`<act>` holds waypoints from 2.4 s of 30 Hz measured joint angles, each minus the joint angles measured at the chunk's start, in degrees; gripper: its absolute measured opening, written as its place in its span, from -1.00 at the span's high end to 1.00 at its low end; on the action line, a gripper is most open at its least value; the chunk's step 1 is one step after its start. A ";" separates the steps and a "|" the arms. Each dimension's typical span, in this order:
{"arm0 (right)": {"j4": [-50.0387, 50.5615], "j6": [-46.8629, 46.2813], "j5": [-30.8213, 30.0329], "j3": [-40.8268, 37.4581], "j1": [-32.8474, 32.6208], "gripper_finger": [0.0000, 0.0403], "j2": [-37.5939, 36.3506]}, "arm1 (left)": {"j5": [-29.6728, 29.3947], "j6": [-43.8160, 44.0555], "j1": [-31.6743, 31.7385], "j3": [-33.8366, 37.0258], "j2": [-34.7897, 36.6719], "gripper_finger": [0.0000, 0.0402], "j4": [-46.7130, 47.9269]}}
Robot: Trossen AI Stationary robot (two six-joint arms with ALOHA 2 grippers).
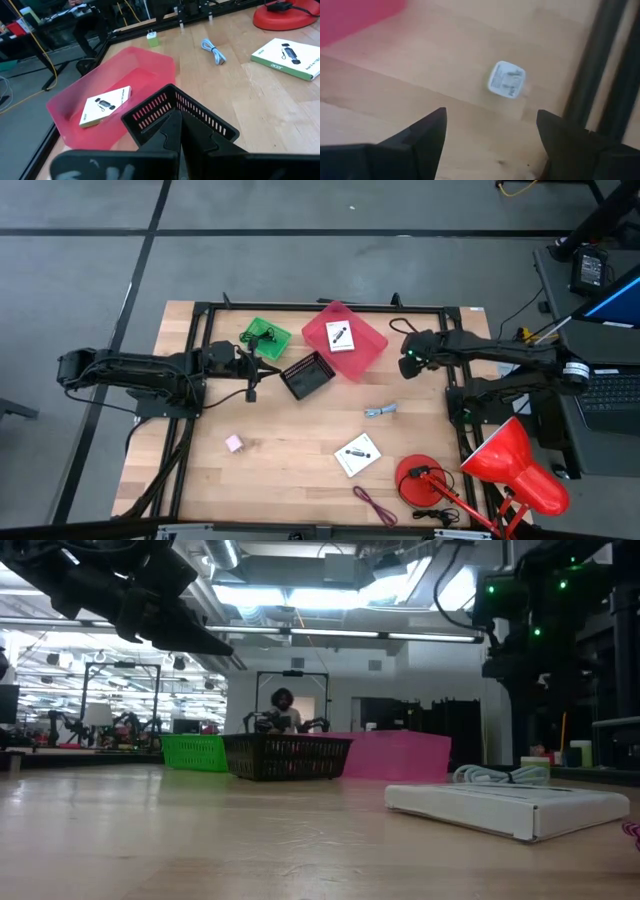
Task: Pick and place items into bin
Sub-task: Put the green charger adapter into the black bin
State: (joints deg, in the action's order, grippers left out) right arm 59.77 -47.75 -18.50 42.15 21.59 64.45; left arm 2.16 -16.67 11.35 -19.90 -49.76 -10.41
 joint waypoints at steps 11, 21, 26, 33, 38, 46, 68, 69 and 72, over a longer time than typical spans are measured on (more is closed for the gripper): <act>-7.07 1.01 0.81 -4.81 3.84 -0.43 0.00 | 0.00 -0.02 0.00 -0.02 0.00 0.98 0.09; -11.01 0.24 0.81 -8.71 8.26 -0.43 0.00 | 0.02 -0.02 0.00 -0.02 0.00 0.98 0.11; -15.13 0.39 0.81 -10.92 9.78 -0.43 0.00 | 0.02 -0.02 0.00 -0.02 0.00 0.98 0.11; -17.83 1.72 0.81 -11.50 11.70 -0.43 0.00 | 0.02 -0.03 0.00 -0.02 0.00 0.98 0.11; -17.81 2.97 0.81 -11.50 12.41 -0.37 0.00 | 0.02 -0.02 0.00 -0.02 0.00 0.98 0.11; -17.93 3.02 1.40 -11.50 12.83 -0.22 0.94 | 0.01 -0.02 0.00 -0.02 0.00 0.98 0.11; -20.81 7.74 -1.07 -11.50 12.80 0.12 6.27 | 0.02 -0.02 0.00 -0.02 0.00 0.98 0.13; -20.83 7.86 -1.25 -11.50 12.80 0.16 6.27 | 0.01 -0.02 0.01 -0.02 0.00 0.98 0.13; -21.02 8.76 -1.33 -11.50 12.80 0.27 6.27 | 0.00 -0.02 0.00 -0.02 0.00 0.98 0.13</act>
State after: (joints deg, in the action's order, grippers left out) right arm 38.75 -38.99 -19.84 30.65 34.39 70.72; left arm 2.15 -16.69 11.35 -19.92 -49.76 -10.29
